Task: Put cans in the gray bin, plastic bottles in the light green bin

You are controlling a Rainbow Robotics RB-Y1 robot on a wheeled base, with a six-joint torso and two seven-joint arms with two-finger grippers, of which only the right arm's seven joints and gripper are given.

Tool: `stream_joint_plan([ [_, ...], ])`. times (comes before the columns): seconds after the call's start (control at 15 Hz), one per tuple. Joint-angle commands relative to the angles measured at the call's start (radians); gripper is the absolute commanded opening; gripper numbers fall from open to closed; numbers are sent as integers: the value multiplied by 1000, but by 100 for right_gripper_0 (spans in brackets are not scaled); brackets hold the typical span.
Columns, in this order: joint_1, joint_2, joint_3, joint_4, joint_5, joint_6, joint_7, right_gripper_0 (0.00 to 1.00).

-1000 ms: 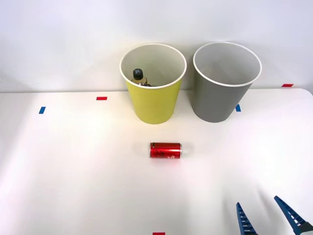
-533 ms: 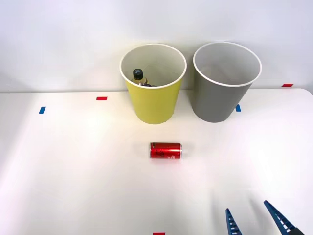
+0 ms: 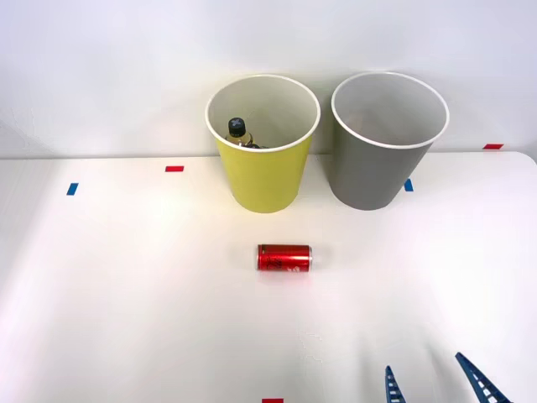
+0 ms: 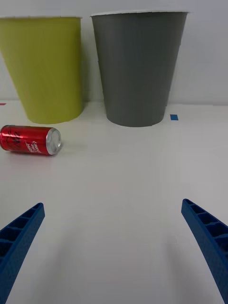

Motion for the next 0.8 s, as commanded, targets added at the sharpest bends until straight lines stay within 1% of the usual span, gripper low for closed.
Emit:
stream_joint_plan([
  [0.07, 16, 3, -10, 1, -21, 5, 28, 100],
  [0.2, 18, 7, -9, 21, -48, 5, 25, 100],
  [0.27, 16, 13, -3, 52, -85, 5, 30, 100],
  [0.4, 16, 16, 5, 89, -123, -13, 34, 100],
  [0.8, 19, 12, 5, 89, -145, -30, 37, 100],
])
